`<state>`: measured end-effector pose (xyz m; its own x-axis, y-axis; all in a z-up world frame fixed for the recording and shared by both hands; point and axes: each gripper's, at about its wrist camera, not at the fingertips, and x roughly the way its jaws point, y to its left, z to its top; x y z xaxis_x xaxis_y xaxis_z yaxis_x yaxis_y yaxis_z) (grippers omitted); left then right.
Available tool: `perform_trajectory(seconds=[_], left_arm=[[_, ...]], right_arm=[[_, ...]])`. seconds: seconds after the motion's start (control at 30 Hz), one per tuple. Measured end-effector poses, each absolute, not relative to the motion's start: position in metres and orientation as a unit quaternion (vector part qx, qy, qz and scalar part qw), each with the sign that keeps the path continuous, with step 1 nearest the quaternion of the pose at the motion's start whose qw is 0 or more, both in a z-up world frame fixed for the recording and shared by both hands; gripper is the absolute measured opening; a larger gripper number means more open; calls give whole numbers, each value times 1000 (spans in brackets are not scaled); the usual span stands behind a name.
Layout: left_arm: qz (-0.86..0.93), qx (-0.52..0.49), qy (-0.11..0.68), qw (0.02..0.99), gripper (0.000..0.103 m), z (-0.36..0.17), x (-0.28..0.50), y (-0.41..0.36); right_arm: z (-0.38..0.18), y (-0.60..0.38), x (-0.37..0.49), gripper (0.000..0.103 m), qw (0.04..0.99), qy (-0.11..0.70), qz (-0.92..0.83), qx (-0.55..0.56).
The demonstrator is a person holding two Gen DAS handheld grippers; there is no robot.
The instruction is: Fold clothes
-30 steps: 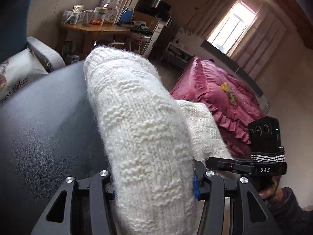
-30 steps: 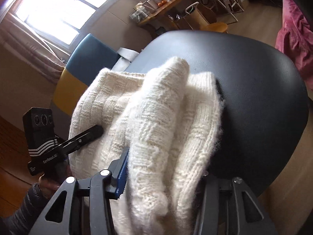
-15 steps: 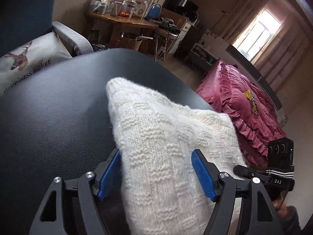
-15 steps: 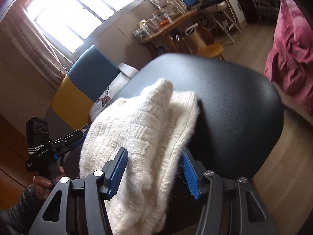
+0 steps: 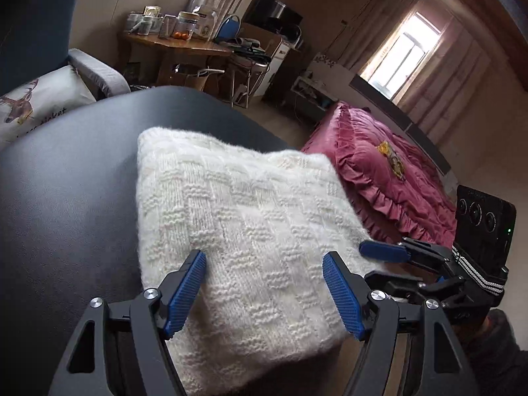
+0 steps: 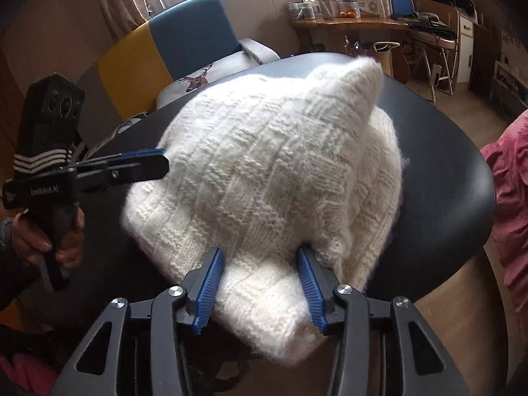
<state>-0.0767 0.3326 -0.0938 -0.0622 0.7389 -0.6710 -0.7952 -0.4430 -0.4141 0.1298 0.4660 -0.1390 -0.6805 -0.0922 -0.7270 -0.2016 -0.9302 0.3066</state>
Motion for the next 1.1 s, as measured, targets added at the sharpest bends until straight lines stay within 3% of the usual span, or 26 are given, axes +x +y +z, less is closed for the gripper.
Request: perform_trajectory(seconds=[0.23,0.37,0.57,0.6,0.67,0.7,0.73,1.1], left_arm=[[764,-386,100,508,73,-112,-51,337],[786,-395,77,470,75,-96,-55,330],[867,-328,119,356,101,-46,-41,303],[872,-322,122,347,103,-42,-37,300],[881,-314,126,331,103,-34,-31,294],[885,-310,129,323,103,-30,-27,291],[885,-314,128,319,103,-28,-25,288],[911,-288,113,275,102,6,4,261]], right_arm=[[-143,465,141,46,38,182,906,-379],[-131,464,145,48,52,199,903,-377],[-85,455,157,53,73,242,916,-310],[-77,451,154,55,75,242,918,-304],[-65,442,148,69,81,240,921,-297],[-61,438,143,85,85,236,921,-298],[-58,433,138,88,88,229,921,-303],[-14,396,114,88,225,82,925,-296]])
